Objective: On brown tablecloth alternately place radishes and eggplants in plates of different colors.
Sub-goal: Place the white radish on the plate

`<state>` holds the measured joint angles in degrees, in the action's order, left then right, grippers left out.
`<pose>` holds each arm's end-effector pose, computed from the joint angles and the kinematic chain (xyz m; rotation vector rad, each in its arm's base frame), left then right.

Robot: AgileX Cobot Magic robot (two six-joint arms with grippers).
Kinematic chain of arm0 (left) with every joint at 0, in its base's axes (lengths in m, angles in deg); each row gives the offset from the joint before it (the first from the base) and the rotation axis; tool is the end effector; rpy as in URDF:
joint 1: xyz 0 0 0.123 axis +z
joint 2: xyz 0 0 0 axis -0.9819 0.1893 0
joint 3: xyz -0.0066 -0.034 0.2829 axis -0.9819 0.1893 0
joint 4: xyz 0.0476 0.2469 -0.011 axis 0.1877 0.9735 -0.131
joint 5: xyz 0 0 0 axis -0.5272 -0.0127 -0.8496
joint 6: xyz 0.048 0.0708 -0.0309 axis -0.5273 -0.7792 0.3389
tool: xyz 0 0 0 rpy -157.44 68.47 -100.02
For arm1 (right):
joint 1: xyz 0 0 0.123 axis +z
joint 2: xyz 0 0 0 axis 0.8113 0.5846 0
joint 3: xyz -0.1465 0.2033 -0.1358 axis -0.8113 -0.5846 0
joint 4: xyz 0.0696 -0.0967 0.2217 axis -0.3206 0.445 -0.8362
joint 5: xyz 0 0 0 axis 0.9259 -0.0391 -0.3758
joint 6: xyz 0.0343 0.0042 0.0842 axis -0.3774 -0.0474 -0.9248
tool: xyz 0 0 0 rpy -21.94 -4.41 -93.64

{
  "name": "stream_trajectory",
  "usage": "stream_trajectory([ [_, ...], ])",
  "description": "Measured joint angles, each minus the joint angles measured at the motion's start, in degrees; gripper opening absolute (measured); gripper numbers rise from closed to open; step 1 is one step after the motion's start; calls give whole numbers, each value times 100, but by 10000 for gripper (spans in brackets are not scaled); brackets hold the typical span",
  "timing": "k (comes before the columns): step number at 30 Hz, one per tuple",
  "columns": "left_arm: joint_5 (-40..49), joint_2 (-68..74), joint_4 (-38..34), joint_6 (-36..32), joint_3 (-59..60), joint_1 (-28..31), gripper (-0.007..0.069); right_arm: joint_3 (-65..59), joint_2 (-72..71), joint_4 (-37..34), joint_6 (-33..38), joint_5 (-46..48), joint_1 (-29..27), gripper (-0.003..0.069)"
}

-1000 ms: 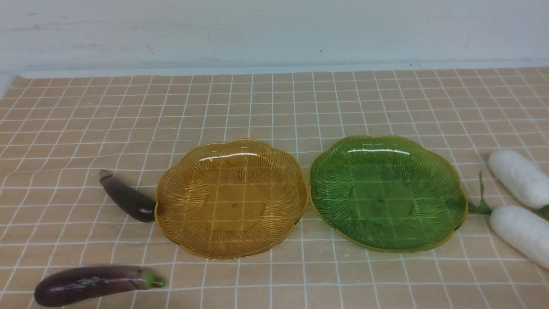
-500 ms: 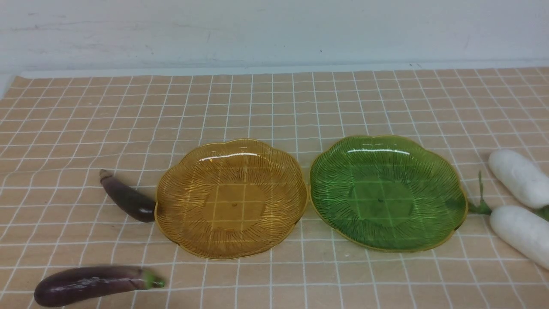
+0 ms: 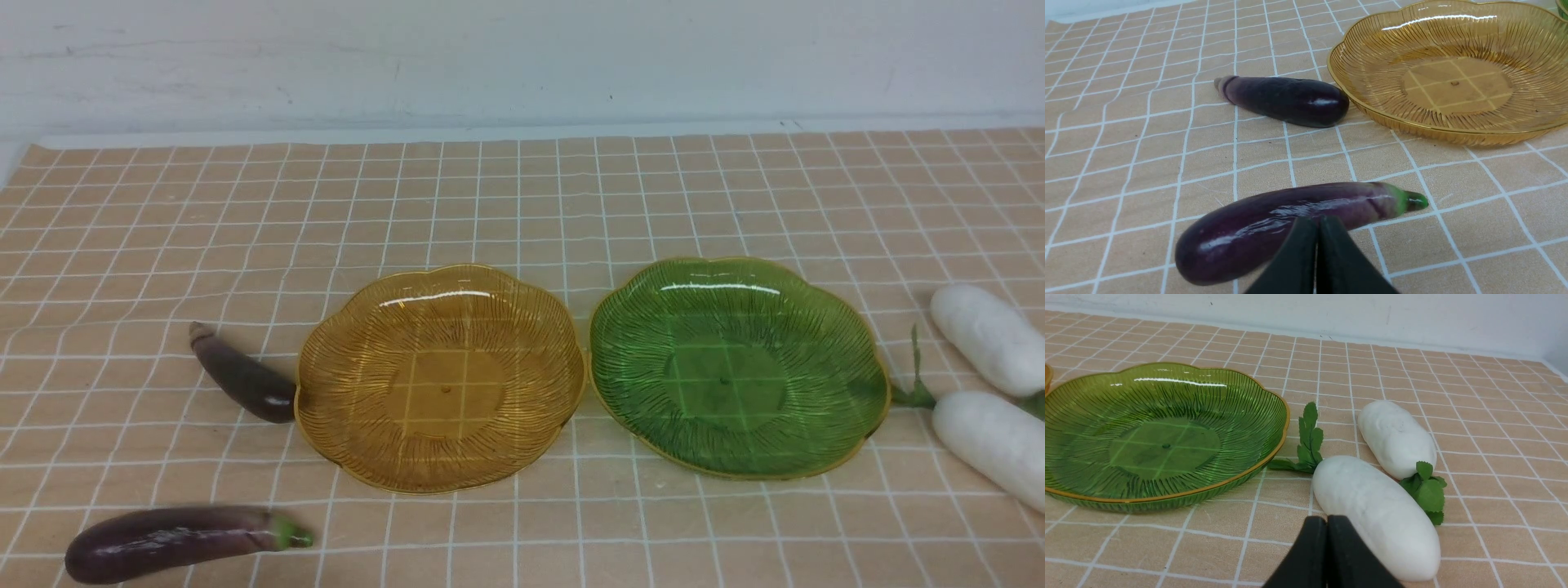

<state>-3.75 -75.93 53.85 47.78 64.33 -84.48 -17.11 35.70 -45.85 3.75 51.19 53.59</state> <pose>0.0517 -0.0078 0.1702 0.1670 1.8724 -0.0550 0.0524 0.0008 0.1697 -0.0691 1.8851 -0.0409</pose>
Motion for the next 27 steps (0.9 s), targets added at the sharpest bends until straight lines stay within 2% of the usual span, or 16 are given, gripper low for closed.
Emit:
stream_trajectory([
  [21,-11,0,0,63,0,0,-10,0,0,-37,-16,-27,0,-17],
  [23,-11,0,-433,390,0,0,-10,0,0,-365,-199,-108,0,-17],
  [26,-11,0,-1486,1188,0,0,-10,0,0,-1721,-1061,-277,0,-17],
  [27,-11,0,-1671,1247,0,0,-10,0,0,-1958,-1127,-288,0,-17],
])
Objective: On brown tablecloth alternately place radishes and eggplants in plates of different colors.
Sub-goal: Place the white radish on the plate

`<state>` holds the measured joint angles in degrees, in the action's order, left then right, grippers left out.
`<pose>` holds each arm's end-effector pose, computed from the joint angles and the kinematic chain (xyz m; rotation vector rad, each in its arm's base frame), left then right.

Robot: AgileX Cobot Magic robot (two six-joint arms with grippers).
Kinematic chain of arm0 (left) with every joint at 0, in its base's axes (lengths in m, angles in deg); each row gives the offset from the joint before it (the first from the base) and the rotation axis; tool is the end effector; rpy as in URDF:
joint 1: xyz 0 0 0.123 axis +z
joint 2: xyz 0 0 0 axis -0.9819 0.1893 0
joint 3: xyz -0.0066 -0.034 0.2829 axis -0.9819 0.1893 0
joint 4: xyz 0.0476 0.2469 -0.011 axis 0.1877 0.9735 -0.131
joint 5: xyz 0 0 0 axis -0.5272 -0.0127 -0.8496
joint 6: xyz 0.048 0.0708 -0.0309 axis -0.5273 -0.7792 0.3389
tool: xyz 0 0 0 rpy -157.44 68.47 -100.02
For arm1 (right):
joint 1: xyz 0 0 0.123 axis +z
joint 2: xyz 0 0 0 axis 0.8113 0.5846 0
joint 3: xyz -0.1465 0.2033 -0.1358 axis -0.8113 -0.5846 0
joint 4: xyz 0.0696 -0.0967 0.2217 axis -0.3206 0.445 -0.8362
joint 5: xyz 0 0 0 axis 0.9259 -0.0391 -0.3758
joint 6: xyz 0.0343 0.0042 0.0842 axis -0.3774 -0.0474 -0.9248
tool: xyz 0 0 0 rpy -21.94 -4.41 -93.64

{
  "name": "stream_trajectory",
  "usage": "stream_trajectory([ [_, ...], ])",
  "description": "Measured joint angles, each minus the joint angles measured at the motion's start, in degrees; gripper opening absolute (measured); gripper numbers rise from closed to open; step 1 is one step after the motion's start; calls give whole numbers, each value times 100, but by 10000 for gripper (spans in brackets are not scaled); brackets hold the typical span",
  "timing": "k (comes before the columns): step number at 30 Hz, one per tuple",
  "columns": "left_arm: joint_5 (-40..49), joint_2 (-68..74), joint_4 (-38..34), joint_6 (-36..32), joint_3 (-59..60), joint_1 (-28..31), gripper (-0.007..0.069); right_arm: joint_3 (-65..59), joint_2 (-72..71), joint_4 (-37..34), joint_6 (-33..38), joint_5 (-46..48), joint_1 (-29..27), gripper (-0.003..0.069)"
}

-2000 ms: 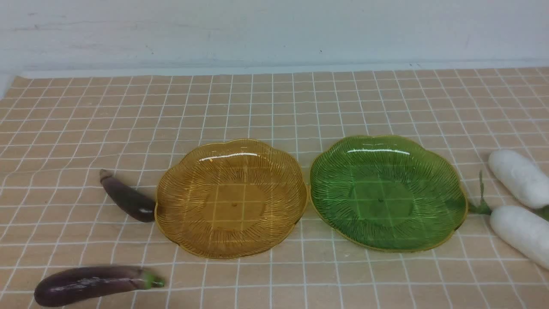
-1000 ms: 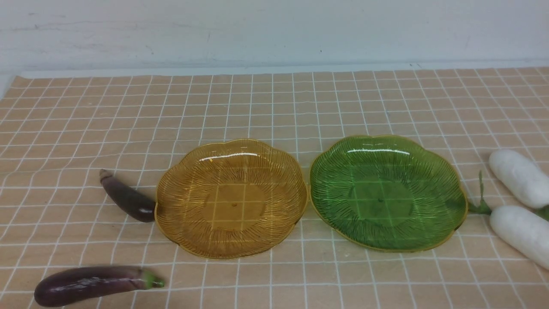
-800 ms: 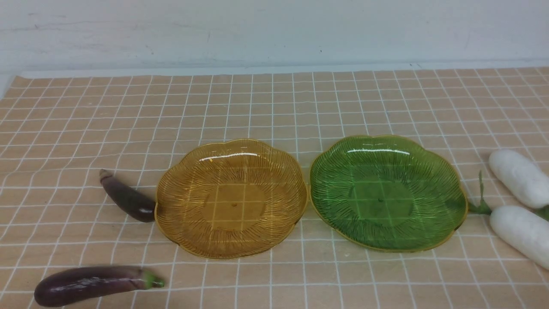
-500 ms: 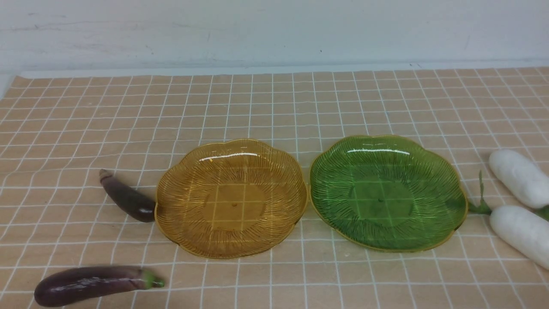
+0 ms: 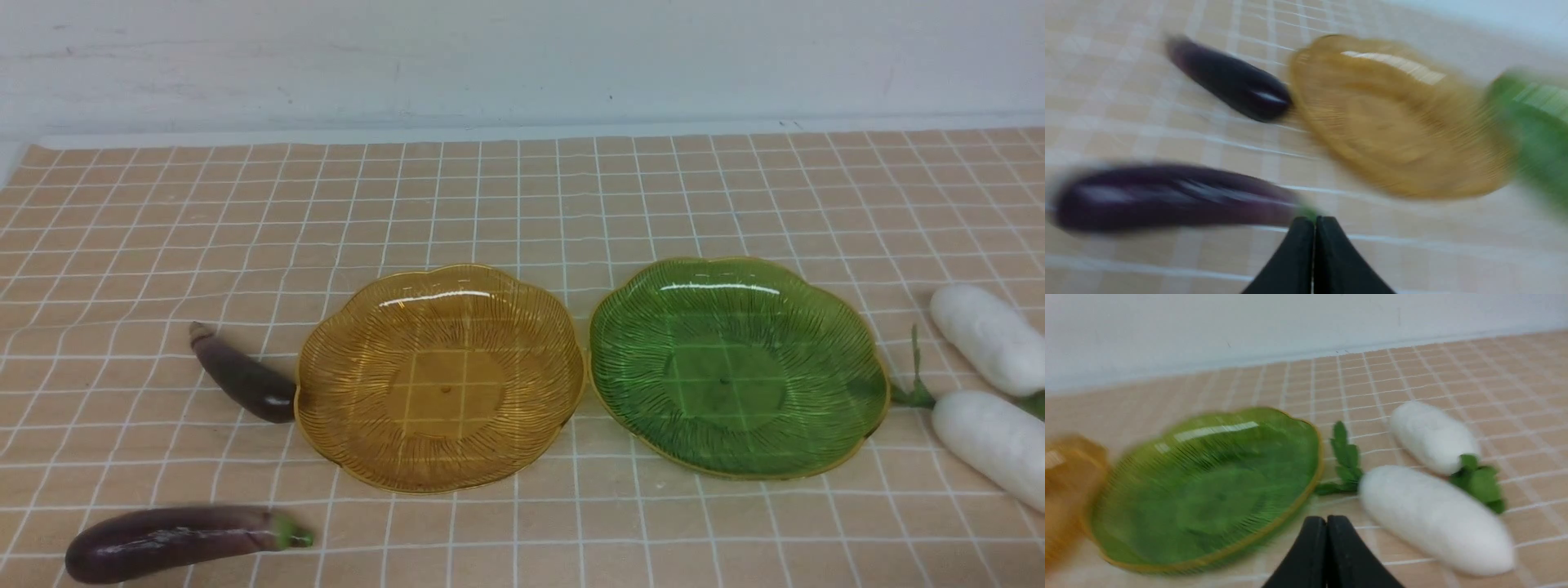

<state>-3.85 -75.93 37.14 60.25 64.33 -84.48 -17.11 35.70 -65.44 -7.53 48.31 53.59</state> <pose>0.0507 -0.0173 0.1727 -0.2190 1.8678 -0.4915 0.0537 0.0106 0.1762 0.3319 1.8014 0.4232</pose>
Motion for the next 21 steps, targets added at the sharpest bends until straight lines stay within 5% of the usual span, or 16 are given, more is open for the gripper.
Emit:
stream_trajectory([
  [3,0,0,-1430,802,0,0,-10,0,0,-1653,-808,-31,0,-17],
  [7,-106,0,-2251,942,0,0,-10,0,0,-2410,-1014,-69,0,-17],
  [13,-93,0,-2730,863,-61,0,-10,192,0,-2683,-503,78,12,-17],
  [17,165,131,-2704,598,-740,0,-10,1501,70,-2542,1062,135,32,-17],
  [21,1207,1499,-1736,397,-1993,0,-10,3295,1408,-1645,1855,1556,32,-14],
])
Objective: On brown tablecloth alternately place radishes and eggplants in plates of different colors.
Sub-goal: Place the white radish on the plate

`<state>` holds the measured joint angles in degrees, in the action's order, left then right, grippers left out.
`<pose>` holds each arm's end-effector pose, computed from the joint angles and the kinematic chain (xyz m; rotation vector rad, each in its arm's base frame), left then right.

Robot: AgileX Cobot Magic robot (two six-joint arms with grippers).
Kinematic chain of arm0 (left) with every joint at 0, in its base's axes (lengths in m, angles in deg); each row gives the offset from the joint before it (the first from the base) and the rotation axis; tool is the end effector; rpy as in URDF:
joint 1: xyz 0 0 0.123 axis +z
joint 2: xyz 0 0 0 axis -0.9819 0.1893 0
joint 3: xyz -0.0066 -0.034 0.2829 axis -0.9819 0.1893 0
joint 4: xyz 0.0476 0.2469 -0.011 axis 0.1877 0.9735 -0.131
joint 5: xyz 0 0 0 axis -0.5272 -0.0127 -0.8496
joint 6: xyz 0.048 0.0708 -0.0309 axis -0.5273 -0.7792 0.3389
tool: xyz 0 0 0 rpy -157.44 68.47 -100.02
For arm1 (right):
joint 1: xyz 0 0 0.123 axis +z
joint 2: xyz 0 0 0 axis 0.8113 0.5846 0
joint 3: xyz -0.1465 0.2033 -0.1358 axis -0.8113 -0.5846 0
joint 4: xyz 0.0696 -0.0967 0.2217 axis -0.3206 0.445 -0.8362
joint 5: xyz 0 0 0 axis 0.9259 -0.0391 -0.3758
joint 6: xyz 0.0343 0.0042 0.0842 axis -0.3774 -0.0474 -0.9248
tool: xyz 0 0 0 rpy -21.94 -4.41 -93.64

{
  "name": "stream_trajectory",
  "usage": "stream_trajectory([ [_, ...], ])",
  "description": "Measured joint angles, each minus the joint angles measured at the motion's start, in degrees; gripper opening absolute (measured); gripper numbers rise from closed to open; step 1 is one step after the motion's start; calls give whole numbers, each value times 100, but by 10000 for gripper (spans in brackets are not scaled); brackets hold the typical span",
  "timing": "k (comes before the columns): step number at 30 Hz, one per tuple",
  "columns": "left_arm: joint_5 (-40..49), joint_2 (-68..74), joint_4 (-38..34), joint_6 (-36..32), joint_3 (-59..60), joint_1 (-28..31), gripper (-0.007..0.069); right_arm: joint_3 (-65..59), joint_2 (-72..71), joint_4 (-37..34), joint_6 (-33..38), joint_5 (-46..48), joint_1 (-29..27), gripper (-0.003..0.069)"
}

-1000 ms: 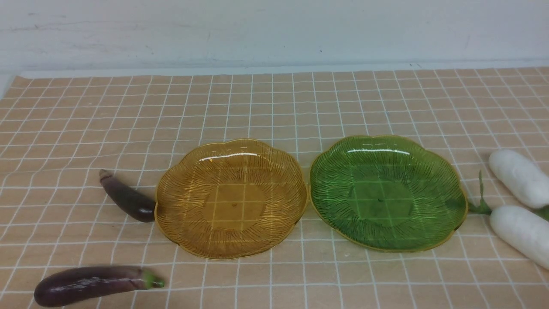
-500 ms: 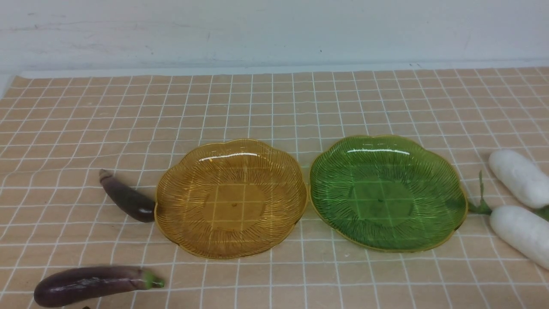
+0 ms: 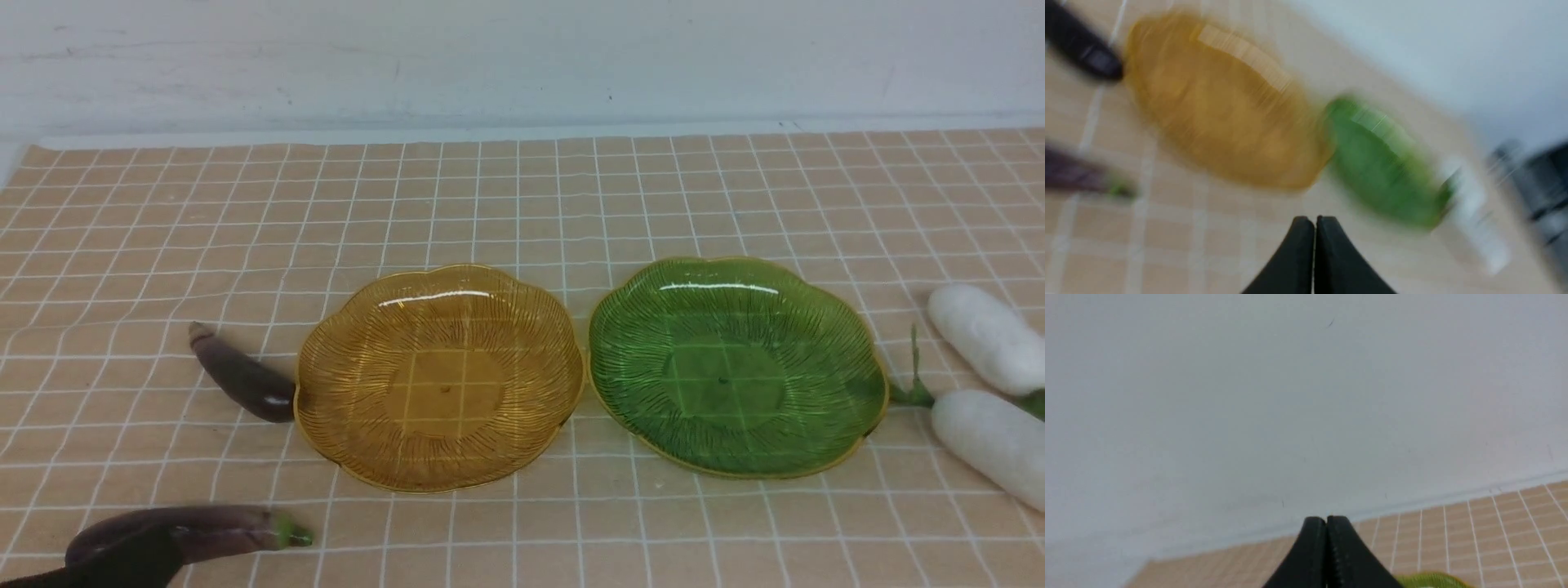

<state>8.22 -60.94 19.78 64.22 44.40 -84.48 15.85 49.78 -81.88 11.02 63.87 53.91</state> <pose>0.0575 -0.0375 0.2642 -0.3781 1.9383 -0.8970 0.0419 0.0321 0.3357 0.0133 1.6922 0.5545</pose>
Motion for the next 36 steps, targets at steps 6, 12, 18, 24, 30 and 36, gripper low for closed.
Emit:
stream_trajectory([
  [6,1318,2090,1494,-100,-822,0,-10,924,2687,1735,-1019,2220,0,-7],
  [12,1370,2901,1720,-477,-991,0,27,1682,4961,3600,-1822,2303,0,87],
  [18,1502,2917,1725,-1091,-1012,0,62,2597,6881,4415,-1873,2212,0,388],
  [24,1481,2917,1725,-1152,-1016,0,63,2928,8013,4888,-1905,2122,0,639],
  [30,1364,2917,1764,-1172,-1016,0,68,2950,8486,4950,-1905,2102,0,668],
  [36,1364,2917,1764,-1172,-1016,0,70,2950,8793,5031,-1905,2091,0,634],
])
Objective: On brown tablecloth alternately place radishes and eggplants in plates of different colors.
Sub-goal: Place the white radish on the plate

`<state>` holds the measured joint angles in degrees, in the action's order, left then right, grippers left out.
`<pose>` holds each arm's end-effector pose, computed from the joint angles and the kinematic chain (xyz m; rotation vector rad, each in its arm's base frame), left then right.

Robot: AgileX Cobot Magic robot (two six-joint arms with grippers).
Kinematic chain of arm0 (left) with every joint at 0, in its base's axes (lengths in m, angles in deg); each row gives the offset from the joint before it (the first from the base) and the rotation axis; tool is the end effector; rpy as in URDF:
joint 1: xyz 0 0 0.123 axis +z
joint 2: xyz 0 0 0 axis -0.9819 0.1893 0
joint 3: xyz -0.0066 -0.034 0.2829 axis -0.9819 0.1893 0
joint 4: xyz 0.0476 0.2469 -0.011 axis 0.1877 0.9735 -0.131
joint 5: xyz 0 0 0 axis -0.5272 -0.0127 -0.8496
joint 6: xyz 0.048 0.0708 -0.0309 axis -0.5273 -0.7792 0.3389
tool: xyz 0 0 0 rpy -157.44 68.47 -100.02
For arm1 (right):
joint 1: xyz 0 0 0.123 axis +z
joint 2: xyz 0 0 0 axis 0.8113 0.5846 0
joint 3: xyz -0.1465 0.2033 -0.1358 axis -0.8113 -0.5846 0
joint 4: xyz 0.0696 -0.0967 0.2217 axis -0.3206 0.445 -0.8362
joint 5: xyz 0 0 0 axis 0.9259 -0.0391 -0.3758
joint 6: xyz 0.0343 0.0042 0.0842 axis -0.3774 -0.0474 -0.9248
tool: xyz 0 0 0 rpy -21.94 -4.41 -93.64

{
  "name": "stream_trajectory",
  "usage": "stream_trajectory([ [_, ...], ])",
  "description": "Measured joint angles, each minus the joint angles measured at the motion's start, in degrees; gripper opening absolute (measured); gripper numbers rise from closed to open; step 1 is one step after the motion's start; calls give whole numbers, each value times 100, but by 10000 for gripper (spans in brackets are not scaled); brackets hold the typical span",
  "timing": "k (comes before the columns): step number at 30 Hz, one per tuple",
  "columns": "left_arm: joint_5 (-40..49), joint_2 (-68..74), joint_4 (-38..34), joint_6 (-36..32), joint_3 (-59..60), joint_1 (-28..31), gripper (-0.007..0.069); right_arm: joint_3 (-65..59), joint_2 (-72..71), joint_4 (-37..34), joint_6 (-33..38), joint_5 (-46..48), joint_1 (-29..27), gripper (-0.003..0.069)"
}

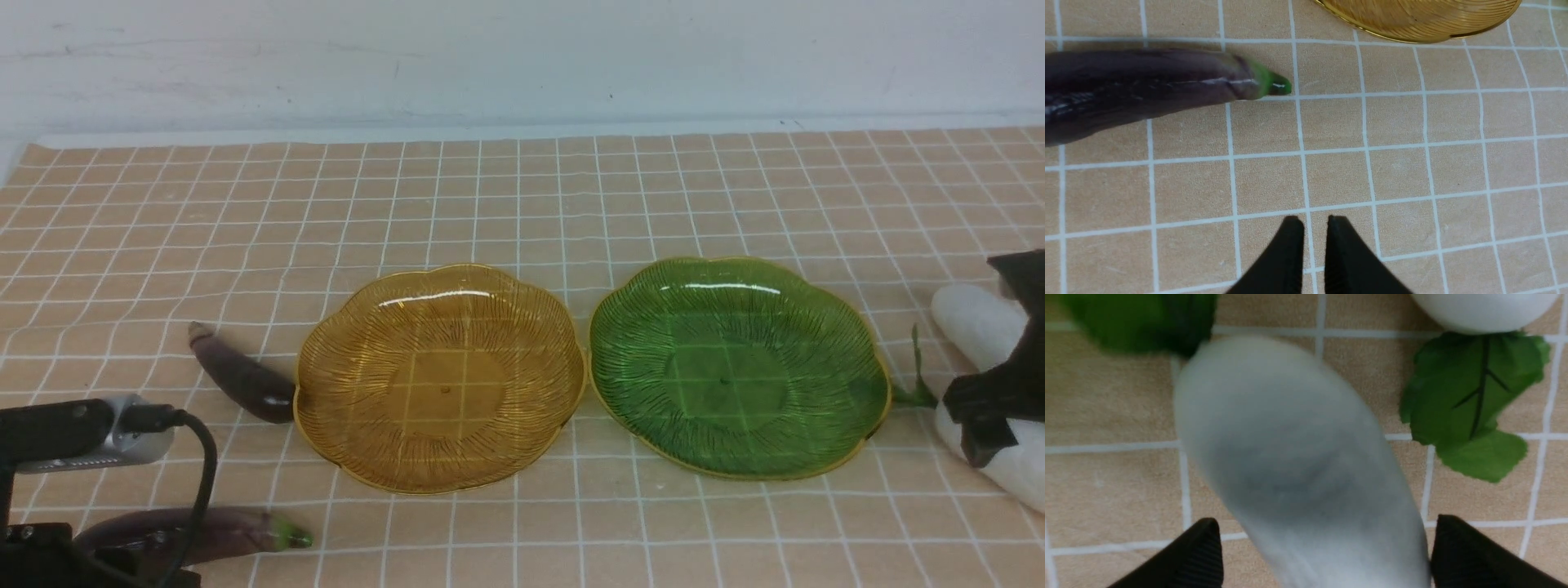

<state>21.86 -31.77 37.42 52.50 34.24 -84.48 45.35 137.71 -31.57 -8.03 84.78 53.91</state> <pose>0.1191 -0.0359 0.2513 -0.0264 2.5478 -0.4639 0.3093 -0.0170 0.1742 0.0315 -3.1162 0.2619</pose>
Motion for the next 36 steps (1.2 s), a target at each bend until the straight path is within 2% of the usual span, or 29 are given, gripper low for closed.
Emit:
stream_trajectory([
  [3,0,0,0,0,0,0,70,0,84,4,0,0,0,588],
  [7,0,0,11,0,0,0,70,5,92,81,0,116,5,458],
  [13,-22,0,27,0,0,0,70,451,-455,67,-84,1103,5,457],
  [18,-121,0,29,0,0,0,70,1126,-1101,-1242,373,1373,13,457],
  [23,-148,0,34,0,0,0,70,1319,-1119,-2676,1318,954,325,457],
  [26,-160,0,40,-4,0,0,70,1324,-717,-3120,1772,571,675,457],
  [28,-160,0,40,-4,0,0,70,1324,-273,-3113,1847,256,873,457],
  [30,-164,0,40,-4,0,0,70,1324,197,-3078,1847,89,918,483],
  [34,-164,0,44,41,0,0,70,1524,616,-2745,1842,341,907,655],
  [36,-166,0,44,47,0,0,70,1876,660,-2386,1752,694,877,681],
])
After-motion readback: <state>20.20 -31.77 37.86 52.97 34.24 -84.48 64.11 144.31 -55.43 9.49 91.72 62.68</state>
